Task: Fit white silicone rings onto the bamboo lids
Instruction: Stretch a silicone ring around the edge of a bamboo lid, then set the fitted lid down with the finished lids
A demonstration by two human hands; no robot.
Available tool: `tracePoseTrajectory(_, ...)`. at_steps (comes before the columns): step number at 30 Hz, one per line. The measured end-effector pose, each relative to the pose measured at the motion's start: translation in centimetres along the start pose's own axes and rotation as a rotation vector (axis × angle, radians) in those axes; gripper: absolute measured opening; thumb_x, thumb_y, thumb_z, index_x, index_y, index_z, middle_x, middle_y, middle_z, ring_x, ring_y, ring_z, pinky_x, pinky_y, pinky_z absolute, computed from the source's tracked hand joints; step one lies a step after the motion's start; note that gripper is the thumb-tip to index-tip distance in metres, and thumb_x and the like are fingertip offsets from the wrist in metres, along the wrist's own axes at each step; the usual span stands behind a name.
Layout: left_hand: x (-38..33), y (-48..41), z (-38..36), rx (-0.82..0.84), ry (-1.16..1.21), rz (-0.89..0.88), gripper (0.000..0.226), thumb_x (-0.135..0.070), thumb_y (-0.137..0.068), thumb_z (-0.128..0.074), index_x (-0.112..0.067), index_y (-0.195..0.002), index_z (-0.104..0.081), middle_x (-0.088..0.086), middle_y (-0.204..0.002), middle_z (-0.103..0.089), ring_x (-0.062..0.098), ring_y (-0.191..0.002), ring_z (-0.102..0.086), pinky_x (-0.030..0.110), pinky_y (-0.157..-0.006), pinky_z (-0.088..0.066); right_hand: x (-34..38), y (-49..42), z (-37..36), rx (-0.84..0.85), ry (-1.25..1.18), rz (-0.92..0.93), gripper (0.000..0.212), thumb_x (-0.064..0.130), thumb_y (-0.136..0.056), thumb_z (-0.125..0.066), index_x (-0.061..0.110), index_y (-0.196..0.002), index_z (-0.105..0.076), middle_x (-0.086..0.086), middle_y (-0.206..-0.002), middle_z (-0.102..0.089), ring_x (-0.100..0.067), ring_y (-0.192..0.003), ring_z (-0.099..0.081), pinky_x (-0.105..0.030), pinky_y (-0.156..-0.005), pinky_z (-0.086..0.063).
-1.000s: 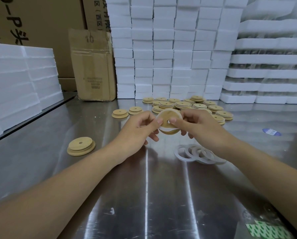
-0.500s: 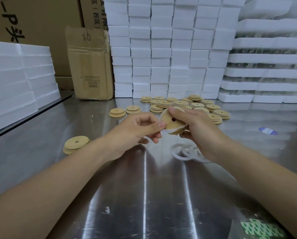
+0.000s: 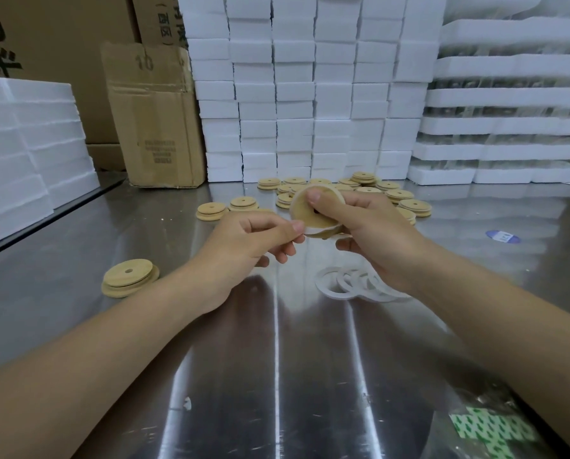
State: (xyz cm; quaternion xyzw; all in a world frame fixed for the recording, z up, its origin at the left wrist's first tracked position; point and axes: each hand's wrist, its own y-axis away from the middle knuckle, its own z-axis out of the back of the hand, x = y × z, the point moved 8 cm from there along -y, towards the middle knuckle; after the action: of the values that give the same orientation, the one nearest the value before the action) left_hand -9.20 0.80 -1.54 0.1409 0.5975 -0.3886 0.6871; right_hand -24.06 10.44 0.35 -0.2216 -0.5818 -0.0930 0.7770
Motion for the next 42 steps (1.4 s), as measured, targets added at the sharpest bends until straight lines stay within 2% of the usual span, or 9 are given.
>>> tracePoseTrajectory(4, -0.4, -0.1, -0.1, -0.001, 0.008, -0.051, 0.019, -0.035, -0.093, -0.079, -0.022, -0.079, -0.083, -0.004, -0.071, -0.072, 0.007, -0.065, -0.061, 0.017, -0.063, -0.047, -0.8, 0.0, 0.0, -0.056, -0.108, -0.083, 0.031, 0.056, -0.091, -0.075, 0.026, -0.093, -0.081, 0.009, -0.088, -0.075, -0.007, -0.082, -0.066, -0.033, -0.082, -0.045)
tracePoseTrajectory(9, -0.8, 0.0, 0.1, -0.021, -0.037, -0.112, 0.018, -0.03, -0.095, -0.078, -0.025, -0.08, -0.085, -0.001, -0.074, -0.076, 0.008, -0.062, -0.061, 0.015, -0.058, -0.044, -2.1, 0.2, -0.9, -0.072, -0.263, -0.194, 0.029, 0.051, -0.091, -0.077, 0.024, -0.101, -0.08, 0.004, -0.091, -0.076, -0.01, -0.08, -0.066, -0.029, -0.071, -0.041)
tracePoseTrajectory(15, 0.1, 0.1, -0.1, -0.038, -0.024, -0.029, 0.023, -0.041, -0.098, -0.073, -0.031, -0.083, -0.086, -0.002, -0.083, -0.081, 0.008, -0.064, -0.064, 0.025, -0.065, -0.044, -1.6, 0.2, -0.7, -0.065, -0.168, -0.121, 0.033, 0.048, -0.091, -0.078, 0.019, -0.105, -0.083, 0.0, -0.098, -0.082, -0.004, -0.085, -0.07, -0.03, -0.082, -0.048)
tracePoseTrajectory(19, 0.3, -0.1, -0.3, 0.027, -0.038, -0.019, 0.018, -0.039, -0.096, -0.076, -0.029, -0.085, -0.086, -0.002, -0.086, -0.082, 0.004, -0.067, -0.064, 0.02, -0.063, -0.044, -1.6, 0.2, -0.5, -0.089, -0.182, -0.122, 0.034, 0.05, -0.09, -0.078, 0.018, -0.101, -0.083, 0.003, -0.094, -0.081, -0.005, -0.082, -0.07, -0.03, -0.081, -0.047)
tracePoseTrajectory(24, 0.2, -0.1, -1.0, 0.116, -0.095, -0.029, 0.017, -0.028, -0.098, -0.077, -0.023, -0.084, -0.085, 0.001, -0.079, -0.08, 0.003, -0.066, -0.065, 0.008, -0.059, -0.044, -3.0, 0.3, -1.2, -0.087, -0.362, -0.253, 0.031, 0.048, -0.086, -0.083, 0.021, -0.101, -0.081, 0.004, -0.086, -0.075, -0.009, -0.069, -0.06, -0.022, -0.059, -0.045)
tracePoseTrajectory(31, 0.0, 0.0, 0.0, -0.014, -0.008, -0.019, 0.021, -0.043, -0.096, -0.075, -0.027, -0.085, -0.084, -0.005, -0.079, -0.077, 0.006, -0.067, -0.064, 0.025, -0.066, -0.043, -2.1, -0.3, -0.7, -0.031, -0.263, -0.154, 0.029, 0.046, -0.09, -0.079, 0.021, -0.104, -0.083, 0.003, -0.097, -0.081, -0.004, -0.083, -0.069, -0.025, -0.076, -0.047)
tracePoseTrajectory(35, -0.1, -0.2, 1.0, -0.129, 0.037, -0.024, 0.023, -0.037, -0.097, -0.076, -0.029, -0.075, -0.08, -0.008, -0.072, -0.071, 0.007, -0.062, -0.06, 0.018, -0.059, -0.042, -2.1, -0.4, -0.9, -0.01, -0.218, -0.138, 0.029, 0.039, -0.092, -0.079, 0.021, -0.114, -0.08, -0.003, -0.112, -0.082, -0.008, -0.093, -0.07, -0.025, -0.076, -0.051)
tracePoseTrajectory(40, 0.7, -0.3, 1.2, -0.153, 0.066, 0.044, 0.022, -0.037, -0.098, -0.075, -0.025, -0.08, -0.078, -0.009, -0.072, -0.065, 0.005, -0.063, -0.059, 0.018, -0.059, -0.043, -2.4, -0.3, -1.7, 0.128, -0.123, -0.19, 0.024, 0.041, -0.094, -0.076, 0.023, -0.108, -0.082, 0.006, -0.079, -0.067, -0.008, -0.056, -0.052, -0.021, -0.051, -0.038)
tracePoseTrajectory(42, 1.4, -0.3, 1.1, -0.135, 0.099, 0.108, 0.025, -0.04, -0.099, -0.074, -0.023, -0.081, -0.077, -0.008, -0.072, -0.061, 0.006, -0.064, -0.059, 0.023, -0.063, -0.043, -2.7, -0.2, -2.2, 0.201, -0.12, -0.22, 0.029, 0.042, -0.092, -0.08, 0.018, -0.107, -0.082, 0.003, -0.079, -0.059, -0.008, -0.052, -0.045, -0.02, -0.044, -0.033)
